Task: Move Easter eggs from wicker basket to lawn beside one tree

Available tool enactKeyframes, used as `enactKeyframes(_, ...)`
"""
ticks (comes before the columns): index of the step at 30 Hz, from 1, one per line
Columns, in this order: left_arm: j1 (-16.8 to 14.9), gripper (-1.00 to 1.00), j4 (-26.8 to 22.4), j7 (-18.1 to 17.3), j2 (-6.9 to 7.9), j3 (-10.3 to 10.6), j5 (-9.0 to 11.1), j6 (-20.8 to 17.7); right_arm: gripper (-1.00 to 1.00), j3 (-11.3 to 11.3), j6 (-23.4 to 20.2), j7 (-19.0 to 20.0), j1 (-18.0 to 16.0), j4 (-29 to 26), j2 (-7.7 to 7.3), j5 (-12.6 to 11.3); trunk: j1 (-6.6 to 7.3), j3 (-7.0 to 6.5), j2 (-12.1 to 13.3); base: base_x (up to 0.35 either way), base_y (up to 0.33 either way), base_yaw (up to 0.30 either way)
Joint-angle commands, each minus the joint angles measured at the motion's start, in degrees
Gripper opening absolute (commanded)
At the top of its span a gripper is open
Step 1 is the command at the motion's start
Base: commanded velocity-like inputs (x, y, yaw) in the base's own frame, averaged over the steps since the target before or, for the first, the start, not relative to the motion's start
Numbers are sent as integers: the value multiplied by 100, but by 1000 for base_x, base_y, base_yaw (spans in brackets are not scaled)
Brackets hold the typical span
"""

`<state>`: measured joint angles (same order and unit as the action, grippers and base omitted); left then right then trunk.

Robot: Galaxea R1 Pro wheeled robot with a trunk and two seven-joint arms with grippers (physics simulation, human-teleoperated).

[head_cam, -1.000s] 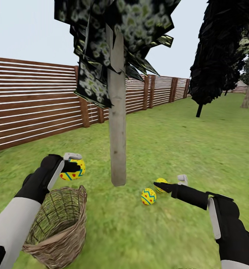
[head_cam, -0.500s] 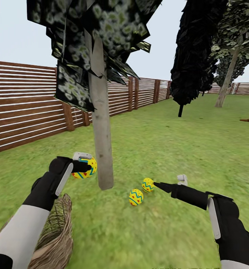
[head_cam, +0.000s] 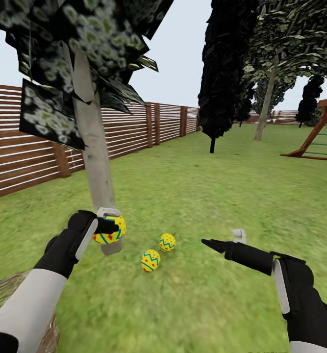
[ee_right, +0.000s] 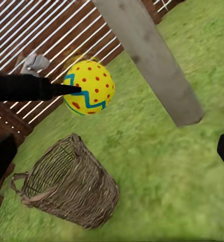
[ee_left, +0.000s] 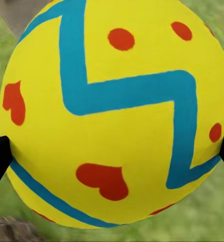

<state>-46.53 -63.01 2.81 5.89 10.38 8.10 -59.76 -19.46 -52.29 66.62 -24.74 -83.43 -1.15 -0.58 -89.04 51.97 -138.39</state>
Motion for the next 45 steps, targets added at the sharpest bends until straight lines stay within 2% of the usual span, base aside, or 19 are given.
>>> enactKeyframes(1,-9,-100,241,109,4,10,50,-24,100,-7,-45,18,-5,2,1,-8,1,4,-3,64,-291,-175)
enactKeyframes(3,-18,-100,776,354,-38,3,72,-24,100,-10,-45,18,-5,2,1,-5,1,2,-3,75,-291,-127)
enactKeyframes(7,-32,-100,1744,467,-401,10,61,-16,100,-14,-45,18,-5,2,1,-4,1,1,-3,103,-292,-34)
enactKeyframes(10,-98,-100,2644,479,-526,16,59,476,100,-2,-45,16,-5,2,1,-3,1,1,-3,159,-288,-4)
enactKeyframes(12,-111,-100,2861,482,-542,16,60,661,100,9,-45,7,-5,2,1,25,1,1,-3,193,-271,-1)
enactKeyframes(19,-119,-100,3008,482,-563,17,63,811,100,-6,-45,1,-5,2,2,6,1,1,-3,226,-245,0)
enactKeyframes(28,-115,-100,3003,500,-562,17,69,809,100,3,-44,-7,-5,2,108,66,1,-51,-3,237,-211,124)
enactKeyframes(45,-111,-100,2976,503,-571,17,69,808,100,-10,-45,-8,-5,2,123,64,1,-97,-3,176,-262,92)
